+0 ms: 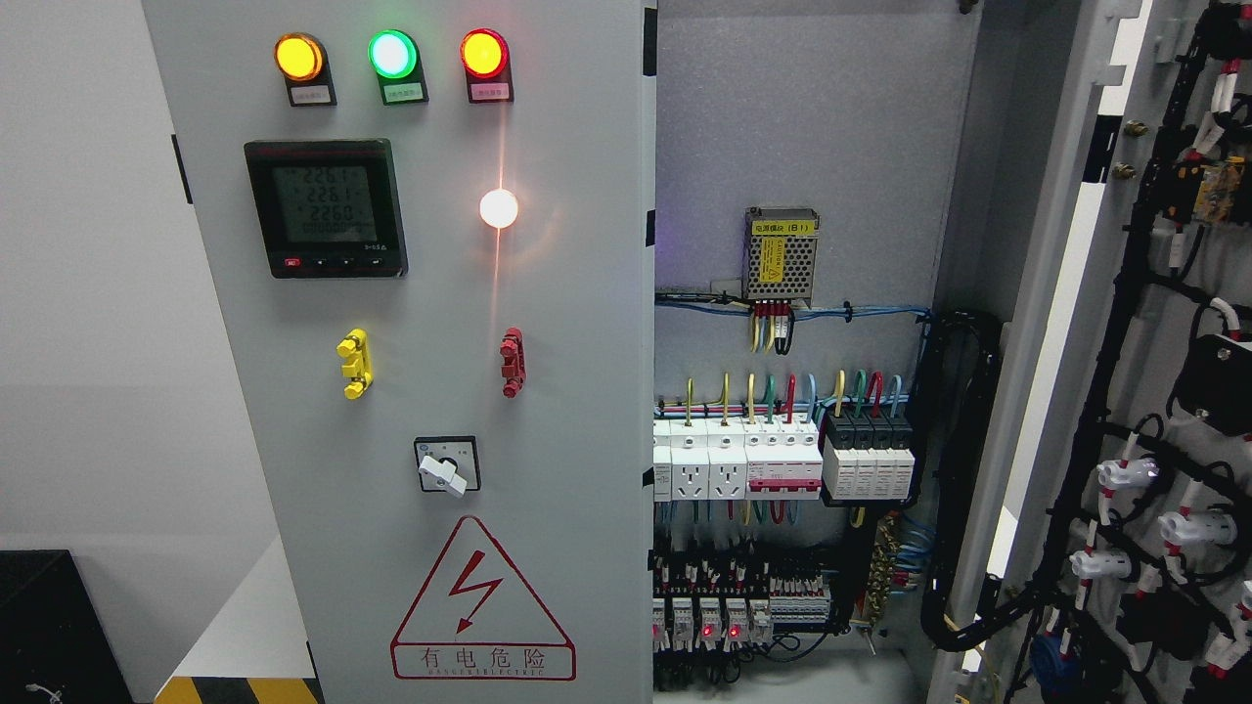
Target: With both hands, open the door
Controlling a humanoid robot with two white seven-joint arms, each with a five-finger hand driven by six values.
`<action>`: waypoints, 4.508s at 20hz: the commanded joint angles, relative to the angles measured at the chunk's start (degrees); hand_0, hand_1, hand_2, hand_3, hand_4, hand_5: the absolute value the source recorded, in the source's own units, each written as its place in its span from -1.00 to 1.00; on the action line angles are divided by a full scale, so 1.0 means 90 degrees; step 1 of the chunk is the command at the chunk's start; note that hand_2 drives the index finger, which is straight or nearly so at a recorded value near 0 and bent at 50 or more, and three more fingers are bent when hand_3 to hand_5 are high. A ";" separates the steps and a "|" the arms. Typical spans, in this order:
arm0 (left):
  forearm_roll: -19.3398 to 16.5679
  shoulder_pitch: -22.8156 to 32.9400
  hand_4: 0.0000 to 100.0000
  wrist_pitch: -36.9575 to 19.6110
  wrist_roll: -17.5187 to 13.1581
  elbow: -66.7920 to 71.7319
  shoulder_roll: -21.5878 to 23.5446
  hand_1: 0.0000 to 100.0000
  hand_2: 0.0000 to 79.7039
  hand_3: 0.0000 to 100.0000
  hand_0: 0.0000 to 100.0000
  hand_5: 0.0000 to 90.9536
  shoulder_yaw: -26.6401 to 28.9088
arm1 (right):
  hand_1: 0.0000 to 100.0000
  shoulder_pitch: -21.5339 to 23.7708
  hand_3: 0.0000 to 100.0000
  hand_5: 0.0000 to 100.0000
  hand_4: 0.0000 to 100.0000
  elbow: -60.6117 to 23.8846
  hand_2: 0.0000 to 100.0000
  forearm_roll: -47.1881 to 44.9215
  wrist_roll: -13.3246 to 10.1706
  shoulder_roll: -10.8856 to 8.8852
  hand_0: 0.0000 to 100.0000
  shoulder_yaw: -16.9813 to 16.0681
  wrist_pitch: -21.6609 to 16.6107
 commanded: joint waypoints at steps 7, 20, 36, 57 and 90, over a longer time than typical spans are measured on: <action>-0.0254 -0.0263 -1.00 -0.0006 0.0525 0.0183 -0.0512 -1.00 -1.00 -1.00 -1.00 -1.00 0.0517 | -1.00 0.0371 -1.00 -1.00 -1.00 -0.2706 -1.00 0.0005 0.0001 -0.0137 -0.62 0.0146 -0.0014; -0.0186 -0.0293 -1.00 0.0004 0.0379 0.0154 -0.0512 -1.00 -1.00 -1.00 -1.00 -1.00 0.0546 | -1.00 0.1952 -1.00 -1.00 -1.00 -0.7034 -1.00 -0.0024 -0.0008 -0.0312 -0.62 0.0380 -0.1506; -0.0186 -0.0293 -1.00 0.0004 0.0379 0.0144 -0.0512 -1.00 -1.00 -1.00 -1.00 -1.00 0.0546 | -1.00 0.2579 -1.00 -1.00 -1.00 -0.9740 -1.00 -0.0043 -0.0028 -0.0850 -0.62 0.0908 -0.2621; -0.0186 -0.0293 -1.00 0.0004 0.0379 0.0154 -0.0512 -1.00 -1.00 -1.00 -1.00 -1.00 0.0546 | -1.00 0.0294 -1.00 -1.00 -1.00 -1.1069 -1.00 -0.0053 -0.0038 -0.0830 -0.62 0.0957 -0.2543; -0.0186 -0.0293 -1.00 0.0004 0.0379 0.0154 -0.0512 -1.00 -1.00 -1.00 -1.00 -1.00 0.0546 | -1.00 -0.3260 -1.00 -1.00 -1.00 -1.0210 -1.00 -0.0903 -0.0086 -0.0537 -0.62 0.1494 -0.0210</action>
